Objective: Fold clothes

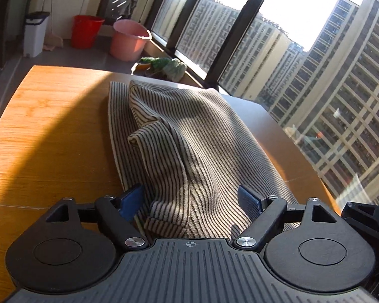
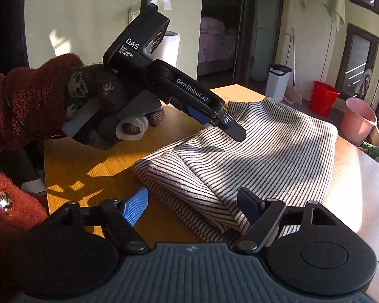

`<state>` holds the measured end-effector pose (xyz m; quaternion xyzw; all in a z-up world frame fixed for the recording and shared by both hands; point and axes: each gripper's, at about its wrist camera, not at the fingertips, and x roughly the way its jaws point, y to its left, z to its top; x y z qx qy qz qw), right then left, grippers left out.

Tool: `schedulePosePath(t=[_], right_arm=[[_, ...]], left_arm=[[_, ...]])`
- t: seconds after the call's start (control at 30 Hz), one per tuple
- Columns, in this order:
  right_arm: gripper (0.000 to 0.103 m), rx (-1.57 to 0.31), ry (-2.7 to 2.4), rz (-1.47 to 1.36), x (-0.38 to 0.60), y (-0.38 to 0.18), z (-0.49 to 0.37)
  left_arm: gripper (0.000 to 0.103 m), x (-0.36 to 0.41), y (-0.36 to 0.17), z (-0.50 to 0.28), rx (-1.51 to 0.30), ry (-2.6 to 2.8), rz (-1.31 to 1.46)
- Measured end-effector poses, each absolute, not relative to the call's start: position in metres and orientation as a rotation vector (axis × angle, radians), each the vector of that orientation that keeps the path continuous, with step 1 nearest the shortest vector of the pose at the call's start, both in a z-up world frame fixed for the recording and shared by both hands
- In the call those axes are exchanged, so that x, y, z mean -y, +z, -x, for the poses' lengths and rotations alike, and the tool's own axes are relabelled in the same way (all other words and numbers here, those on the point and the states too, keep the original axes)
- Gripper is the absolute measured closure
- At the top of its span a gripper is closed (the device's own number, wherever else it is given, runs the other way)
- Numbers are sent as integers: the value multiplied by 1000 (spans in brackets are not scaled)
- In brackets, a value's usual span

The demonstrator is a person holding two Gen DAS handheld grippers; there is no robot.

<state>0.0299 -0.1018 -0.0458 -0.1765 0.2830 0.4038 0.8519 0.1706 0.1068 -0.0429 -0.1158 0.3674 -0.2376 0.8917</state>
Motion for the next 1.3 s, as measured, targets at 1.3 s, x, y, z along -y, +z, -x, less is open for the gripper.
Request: schedulePosePath(t=[1.3], right_arm=[[56, -868, 817, -227, 143, -57, -109]], left_arm=[[0, -120, -12, -82, -534, -625, -306]])
